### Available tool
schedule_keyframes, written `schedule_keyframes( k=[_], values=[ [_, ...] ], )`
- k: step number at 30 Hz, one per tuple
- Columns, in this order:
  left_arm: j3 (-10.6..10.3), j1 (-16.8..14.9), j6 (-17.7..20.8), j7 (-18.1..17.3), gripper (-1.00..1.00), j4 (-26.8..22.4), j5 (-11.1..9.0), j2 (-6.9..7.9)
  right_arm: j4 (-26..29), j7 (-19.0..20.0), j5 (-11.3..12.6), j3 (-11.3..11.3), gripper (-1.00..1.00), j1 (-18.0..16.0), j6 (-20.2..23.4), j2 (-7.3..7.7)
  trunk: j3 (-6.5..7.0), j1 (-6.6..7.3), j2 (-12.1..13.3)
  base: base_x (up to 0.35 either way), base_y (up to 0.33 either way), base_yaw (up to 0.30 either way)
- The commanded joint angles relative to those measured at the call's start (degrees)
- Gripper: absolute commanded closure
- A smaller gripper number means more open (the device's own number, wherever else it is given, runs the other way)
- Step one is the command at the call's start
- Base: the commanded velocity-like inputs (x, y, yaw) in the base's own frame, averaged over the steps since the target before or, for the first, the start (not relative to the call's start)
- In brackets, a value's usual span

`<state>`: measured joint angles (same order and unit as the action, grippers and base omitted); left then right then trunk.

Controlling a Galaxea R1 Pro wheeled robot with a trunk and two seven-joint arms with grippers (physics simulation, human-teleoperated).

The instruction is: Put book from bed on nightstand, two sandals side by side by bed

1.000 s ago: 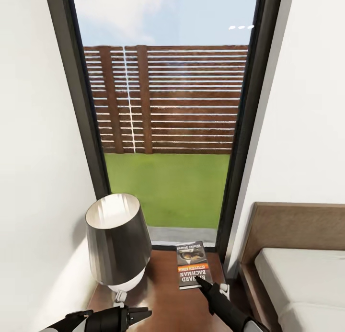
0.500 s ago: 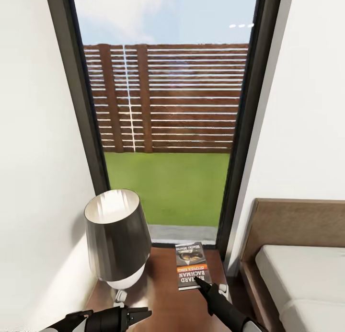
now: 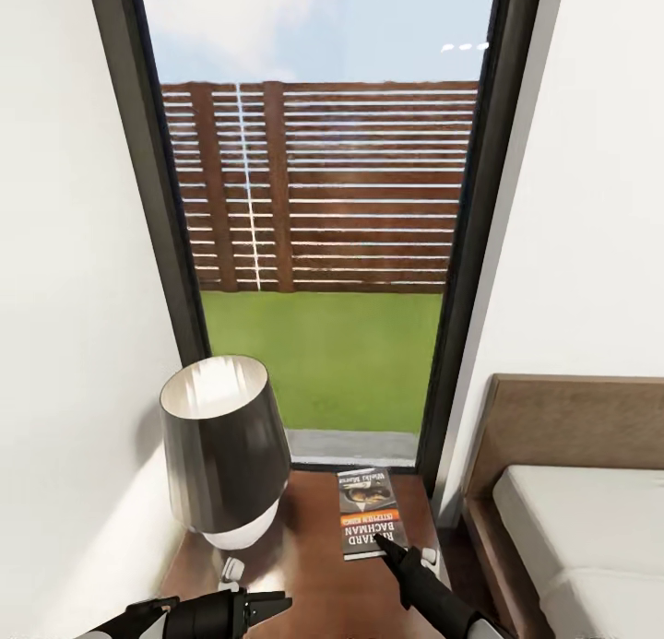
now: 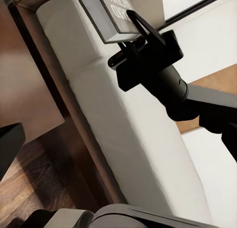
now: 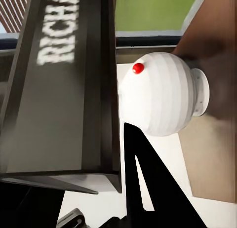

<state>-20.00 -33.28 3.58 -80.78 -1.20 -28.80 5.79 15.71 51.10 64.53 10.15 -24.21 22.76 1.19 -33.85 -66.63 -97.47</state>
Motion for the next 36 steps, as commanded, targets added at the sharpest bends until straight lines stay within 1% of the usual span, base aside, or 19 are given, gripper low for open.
schedule_keyframes(
  k=[1, 36],
  values=[
    [-0.46, -0.03, 0.38, -0.17, -1.00, -0.03, -0.47, 0.01, -0.06, 0.06, 0.64, 0.31, 1.00, -0.04, 0.44, 0.04, -0.24, -0.22, -0.44, 0.000, 0.000, 0.000],
    [-0.48, -0.03, 0.38, -0.09, -1.00, -0.03, -0.41, 0.01, -0.25, -0.03, 0.60, 0.40, 1.00, -0.04, 0.44, 0.04, -6.52, -7.91, -14.48, 0.000, 0.000, 0.000]
  ],
)
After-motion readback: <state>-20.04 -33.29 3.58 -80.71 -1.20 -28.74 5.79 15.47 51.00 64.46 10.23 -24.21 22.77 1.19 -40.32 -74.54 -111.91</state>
